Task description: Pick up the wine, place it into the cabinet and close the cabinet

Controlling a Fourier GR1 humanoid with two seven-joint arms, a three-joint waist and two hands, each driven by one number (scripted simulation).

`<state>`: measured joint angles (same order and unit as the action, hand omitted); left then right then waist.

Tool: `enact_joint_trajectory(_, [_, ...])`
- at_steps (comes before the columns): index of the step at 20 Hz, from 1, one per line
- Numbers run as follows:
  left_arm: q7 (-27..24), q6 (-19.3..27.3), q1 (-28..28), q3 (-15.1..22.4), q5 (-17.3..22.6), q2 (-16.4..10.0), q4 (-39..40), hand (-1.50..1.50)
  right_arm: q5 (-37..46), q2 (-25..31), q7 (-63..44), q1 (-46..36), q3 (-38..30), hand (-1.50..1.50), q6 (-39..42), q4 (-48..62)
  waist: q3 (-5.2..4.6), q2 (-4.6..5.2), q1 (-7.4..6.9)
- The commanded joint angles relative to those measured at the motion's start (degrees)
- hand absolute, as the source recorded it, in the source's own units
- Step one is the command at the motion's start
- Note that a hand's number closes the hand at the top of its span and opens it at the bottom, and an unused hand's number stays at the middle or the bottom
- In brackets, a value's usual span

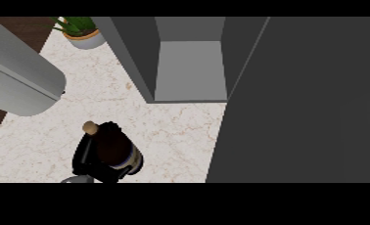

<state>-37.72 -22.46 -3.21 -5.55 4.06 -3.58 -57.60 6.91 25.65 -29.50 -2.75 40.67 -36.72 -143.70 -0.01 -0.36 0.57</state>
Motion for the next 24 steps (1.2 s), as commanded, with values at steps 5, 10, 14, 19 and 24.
enact_joint_trajectory(5, [8.5,1.9,2.8,5.5,1.4,3.5,-13.2,1.5,7.9,2.4,-5.2,2.4,3.1,-1.5,-0.9,-11.5,-0.06,-0.18,0.12])
enact_joint_trajectory(10, [15.6,5.4,6.1,10.9,4.4,3.6,-22.2,1.5,3.2,3.8,0.4,5.0,0.2,-1.5,-0.6,-10.9,0.04,-0.06,-0.24])
enact_joint_trajectory(14, [16.2,15.6,3.7,19.4,5.8,3.6,-24.5,1.5,6.4,3.5,-2.3,3.5,2.7,-1.5,-1.9,-9.7,-0.08,-0.05,0.22])
enact_joint_trajectory(19, [20.5,24.4,1.6,21.5,4.6,3.6,-29.2,1.5,2.8,5.1,0.3,5.9,1.3,-1.5,-1.8,-11.4,-0.03,-0.06,0.34])
enact_joint_trajectory(24, [18.1,29.8,-2.1,22.2,3.0,3.6,-24.2,1.5,0.1,7.5,5.5,10.0,-0.9,-1.5,-0.6,-11.8,0.02,0.16,0.55])
